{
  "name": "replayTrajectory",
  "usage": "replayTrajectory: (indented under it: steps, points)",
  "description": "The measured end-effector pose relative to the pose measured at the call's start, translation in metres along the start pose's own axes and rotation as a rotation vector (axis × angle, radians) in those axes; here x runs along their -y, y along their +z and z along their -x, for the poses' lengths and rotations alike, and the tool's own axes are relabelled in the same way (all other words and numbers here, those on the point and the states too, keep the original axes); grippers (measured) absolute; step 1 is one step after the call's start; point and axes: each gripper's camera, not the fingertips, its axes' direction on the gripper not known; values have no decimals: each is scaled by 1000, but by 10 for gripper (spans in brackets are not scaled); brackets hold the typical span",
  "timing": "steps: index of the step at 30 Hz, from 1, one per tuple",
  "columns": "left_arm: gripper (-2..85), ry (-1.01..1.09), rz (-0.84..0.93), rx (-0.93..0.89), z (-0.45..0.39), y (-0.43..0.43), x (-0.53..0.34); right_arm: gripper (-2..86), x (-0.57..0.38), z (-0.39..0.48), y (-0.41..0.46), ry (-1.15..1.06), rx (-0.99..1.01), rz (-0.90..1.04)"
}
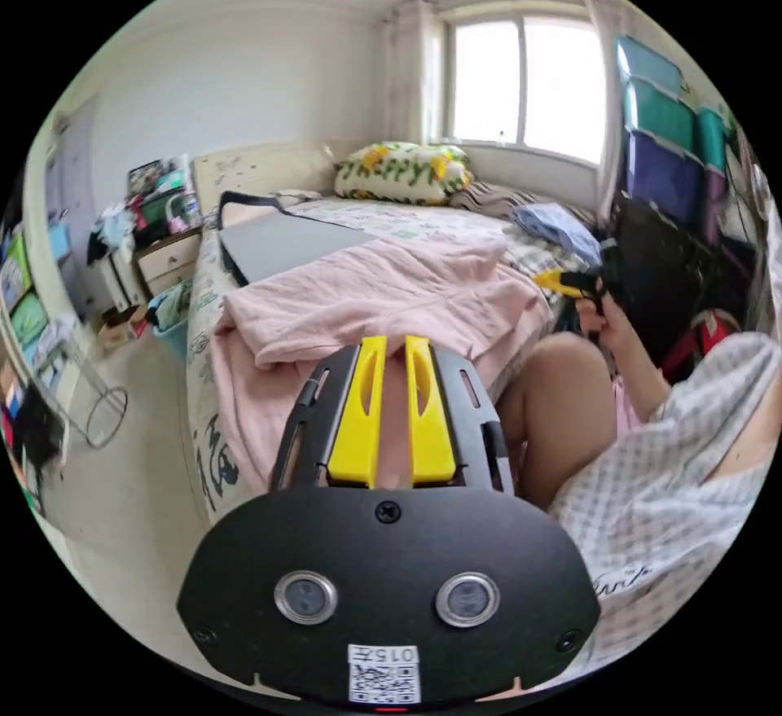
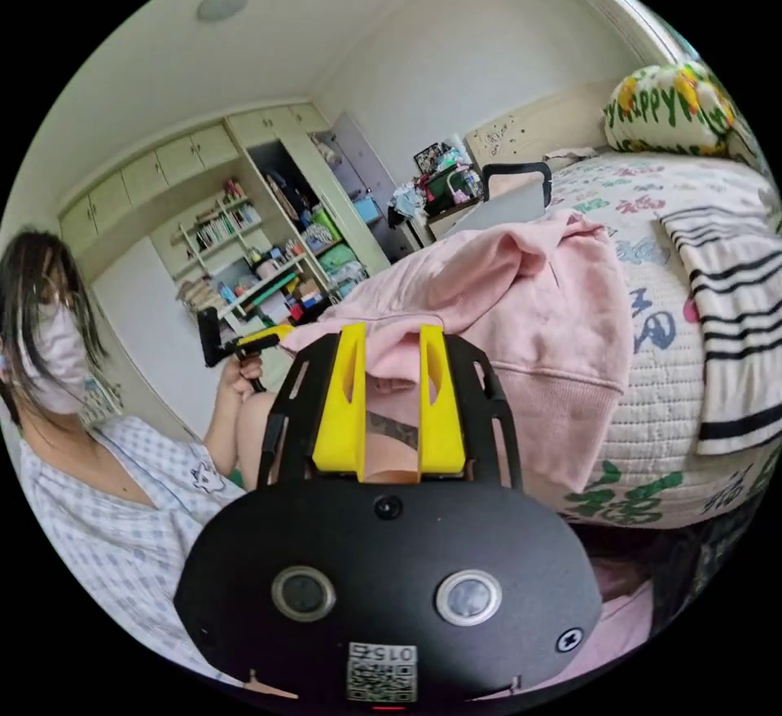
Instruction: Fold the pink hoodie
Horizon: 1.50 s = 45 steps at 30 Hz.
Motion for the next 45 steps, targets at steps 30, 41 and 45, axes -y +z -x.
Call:
replayTrajectory:
  steps: [30, 41, 45]
  points:
    - [1, -516, -212, -260, 29, 45, -91, 46, -14, -48, -12, 7, 106, 20]
    - [8, -562, -153, -280, 16, 54, -110, 44, -36, -82, -7, 118, 80, 134]
    - [16, -540, -121, -200, 1, 46, -100, 45, -37, -90, -14, 134, 166, 102]
